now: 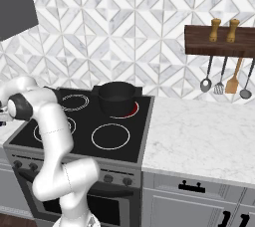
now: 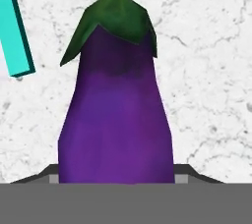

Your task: Put the broccoli and eggplant in the pot. Retrieve the spatula and lightly stir the vegetables in the pot.

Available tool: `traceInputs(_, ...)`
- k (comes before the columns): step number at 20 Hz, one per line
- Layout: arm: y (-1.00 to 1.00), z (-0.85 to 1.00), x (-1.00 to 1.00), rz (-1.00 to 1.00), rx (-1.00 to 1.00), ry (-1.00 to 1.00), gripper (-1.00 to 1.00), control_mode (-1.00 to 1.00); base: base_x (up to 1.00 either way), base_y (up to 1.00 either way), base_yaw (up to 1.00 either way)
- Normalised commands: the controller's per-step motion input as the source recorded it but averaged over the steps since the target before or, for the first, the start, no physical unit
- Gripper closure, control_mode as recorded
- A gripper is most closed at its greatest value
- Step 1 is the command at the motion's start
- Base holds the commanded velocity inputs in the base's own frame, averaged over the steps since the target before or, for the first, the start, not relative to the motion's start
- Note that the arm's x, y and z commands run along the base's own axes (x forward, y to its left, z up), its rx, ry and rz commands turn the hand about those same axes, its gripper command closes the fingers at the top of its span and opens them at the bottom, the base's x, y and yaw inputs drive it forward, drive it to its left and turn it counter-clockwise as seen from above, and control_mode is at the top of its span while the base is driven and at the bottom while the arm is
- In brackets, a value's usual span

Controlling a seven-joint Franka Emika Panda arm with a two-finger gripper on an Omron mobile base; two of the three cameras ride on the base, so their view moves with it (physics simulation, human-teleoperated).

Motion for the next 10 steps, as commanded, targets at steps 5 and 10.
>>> traceInputs(5,-0.44,0.51,-0.66,0.0,0.09,-0.12,1.0,-1.0,0.0,0.0,0.0)
traceInputs(10,-0.75,1.0,-0.69,-0.09,0.21,-0.16,1.0,-1.0,0.0,0.0,0.0)
